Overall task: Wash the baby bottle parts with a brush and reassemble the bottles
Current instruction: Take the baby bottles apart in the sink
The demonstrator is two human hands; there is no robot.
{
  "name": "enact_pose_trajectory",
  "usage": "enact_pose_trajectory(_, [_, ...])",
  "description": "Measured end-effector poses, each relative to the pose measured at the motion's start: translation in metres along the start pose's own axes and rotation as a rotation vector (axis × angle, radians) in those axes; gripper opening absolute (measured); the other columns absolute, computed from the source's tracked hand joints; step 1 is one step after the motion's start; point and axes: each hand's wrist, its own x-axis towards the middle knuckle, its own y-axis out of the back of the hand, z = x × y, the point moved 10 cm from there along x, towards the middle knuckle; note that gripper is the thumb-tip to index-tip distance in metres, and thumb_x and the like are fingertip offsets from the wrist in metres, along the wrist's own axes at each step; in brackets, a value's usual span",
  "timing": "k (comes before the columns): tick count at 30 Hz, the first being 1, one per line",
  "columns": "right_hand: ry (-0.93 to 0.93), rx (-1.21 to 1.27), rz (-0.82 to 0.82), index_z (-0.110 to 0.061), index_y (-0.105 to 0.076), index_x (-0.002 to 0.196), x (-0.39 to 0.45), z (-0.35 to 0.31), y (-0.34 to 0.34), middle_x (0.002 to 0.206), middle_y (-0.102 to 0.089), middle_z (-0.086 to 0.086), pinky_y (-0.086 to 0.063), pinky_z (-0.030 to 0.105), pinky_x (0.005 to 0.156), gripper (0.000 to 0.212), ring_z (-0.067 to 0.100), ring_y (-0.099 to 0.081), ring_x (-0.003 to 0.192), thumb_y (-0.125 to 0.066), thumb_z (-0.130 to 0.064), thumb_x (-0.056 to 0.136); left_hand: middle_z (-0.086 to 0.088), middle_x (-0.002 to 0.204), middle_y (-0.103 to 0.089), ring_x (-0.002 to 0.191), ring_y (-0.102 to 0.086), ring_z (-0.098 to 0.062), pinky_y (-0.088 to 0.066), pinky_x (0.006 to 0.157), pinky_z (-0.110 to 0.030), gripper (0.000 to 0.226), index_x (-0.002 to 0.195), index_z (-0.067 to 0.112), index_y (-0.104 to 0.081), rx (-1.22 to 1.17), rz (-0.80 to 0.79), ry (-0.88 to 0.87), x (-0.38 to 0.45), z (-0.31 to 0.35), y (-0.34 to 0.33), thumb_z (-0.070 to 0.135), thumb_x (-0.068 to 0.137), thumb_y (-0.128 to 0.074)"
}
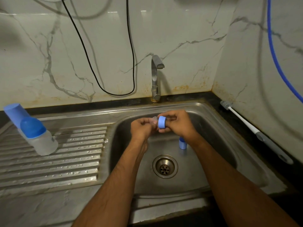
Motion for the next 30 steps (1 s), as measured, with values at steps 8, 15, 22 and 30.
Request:
enact_pose_trajectory(8, [-0.282, 0.531, -0.016, 0.01, -0.06, 0.125, -0.004, 0.028, 0.004, 0.132, -0.058, 0.025, -0.062, 0.046, 0.084, 0.036, 0.045, -0.065, 0.112, -0.042, 0.012, 0.093, 0.0, 0.083, -0.073, 0.083, -0.071, -0.013, -0.062, 0.08, -0.038, 0.017, 0.083, 0.017, -0.071, 0.295, 0.07, -0.103, 0.0, 0.008, 0.012, 0.005, 0.077, -0.081])
enact_pose_trajectory(15, [-0.228, 0.42, -0.036, 0.004, -0.064, 0.117, -0.006, 0.023, 0.008, 0.12, -0.063, 0.023, -0.063, 0.036, 0.08, 0.028, 0.037, -0.072, 0.102, -0.071, 0.0, 0.09, 0.002, 0.101, -0.07, 0.095, -0.066, -0.011, -0.057, 0.088, -0.031, 0.026, 0.11, 0.017, -0.069, 0.552, 0.031, -0.243, -0.003, 0.015, -0.001, 0.014, 0.085, -0.077])
enact_pose_trajectory(22, [-0.148, -0.016, 0.198, -0.008, -0.071, 0.093, 0.006, 0.029, 0.044, 0.091, -0.073, 0.012, -0.056, 0.027, 0.072, 0.029, 0.023, -0.071, 0.084, -0.089, -0.001, 0.07, -0.002, 0.098, -0.071, 0.094, -0.067, -0.018, -0.055, 0.08, -0.028, 0.018, 0.099, 0.016, -0.071, 0.896, -0.038, -0.277, 0.001, 0.012, -0.022, 0.016, 0.082, -0.076])
enact_pose_trajectory(30, [-0.18, -0.578, 0.106, -0.013, -0.067, 0.104, 0.028, 0.046, 0.034, 0.102, -0.068, 0.007, -0.053, 0.027, 0.066, 0.044, 0.021, -0.066, 0.093, -0.087, -0.01, 0.064, -0.014, 0.115, -0.066, 0.108, -0.064, -0.032, -0.053, 0.089, -0.038, 0.03, 0.11, 0.007, -0.065, 1.211, -0.186, -0.348, 0.025, 0.005, -0.065, 0.012, 0.083, -0.077])
